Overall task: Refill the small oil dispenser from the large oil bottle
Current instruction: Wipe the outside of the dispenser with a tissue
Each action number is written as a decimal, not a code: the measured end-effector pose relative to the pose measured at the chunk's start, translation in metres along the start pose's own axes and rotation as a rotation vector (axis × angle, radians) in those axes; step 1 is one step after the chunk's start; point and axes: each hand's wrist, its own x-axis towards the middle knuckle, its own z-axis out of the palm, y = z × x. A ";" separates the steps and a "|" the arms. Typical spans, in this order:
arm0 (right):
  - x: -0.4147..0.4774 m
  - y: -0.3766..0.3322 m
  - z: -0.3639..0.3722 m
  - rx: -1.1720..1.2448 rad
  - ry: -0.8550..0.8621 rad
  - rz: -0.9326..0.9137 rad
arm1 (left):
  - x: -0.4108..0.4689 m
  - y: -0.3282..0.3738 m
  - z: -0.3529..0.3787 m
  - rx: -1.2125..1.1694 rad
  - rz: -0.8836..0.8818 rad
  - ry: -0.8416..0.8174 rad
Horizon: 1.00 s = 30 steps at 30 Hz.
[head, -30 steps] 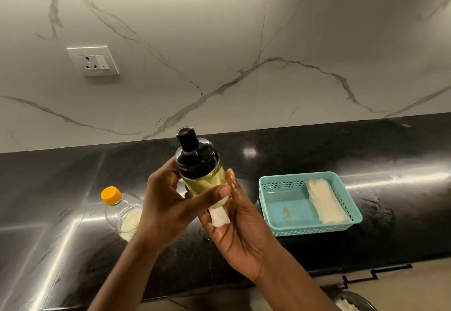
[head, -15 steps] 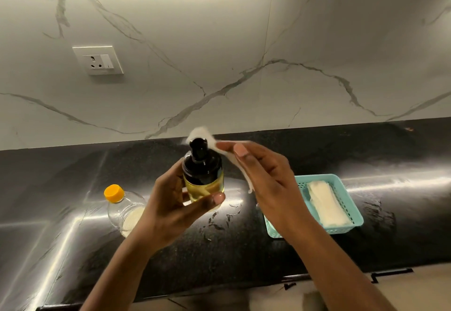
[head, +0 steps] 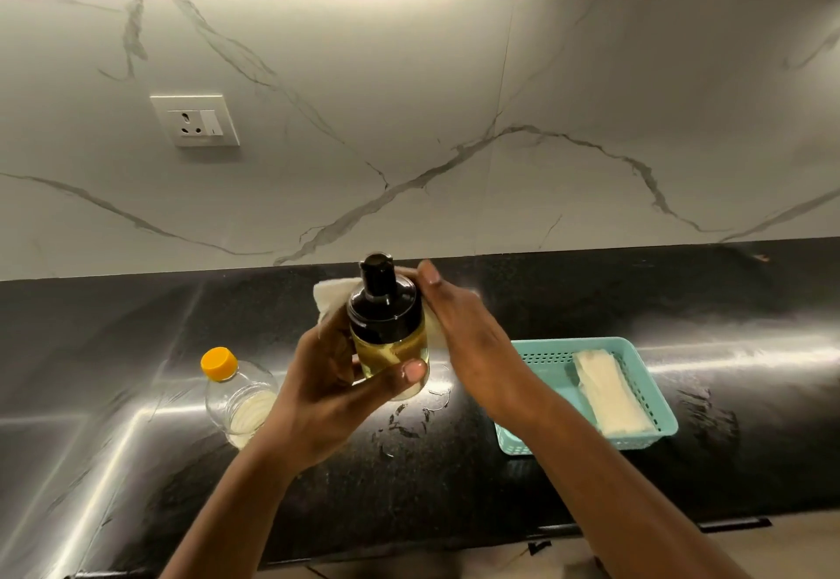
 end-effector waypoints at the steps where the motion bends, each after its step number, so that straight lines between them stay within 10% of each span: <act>1: -0.003 0.007 0.002 -0.030 0.018 -0.056 | 0.001 -0.002 -0.004 0.000 -0.010 0.005; 14: -0.018 0.074 0.019 -0.222 0.435 -0.210 | 0.003 -0.008 -0.018 -0.016 -0.014 0.048; 22: -0.022 0.073 0.041 0.907 0.224 0.293 | 0.010 -0.009 -0.014 0.051 0.008 0.002; 30: -0.023 0.097 0.024 0.997 0.252 0.312 | 0.011 -0.017 -0.023 0.052 0.003 0.019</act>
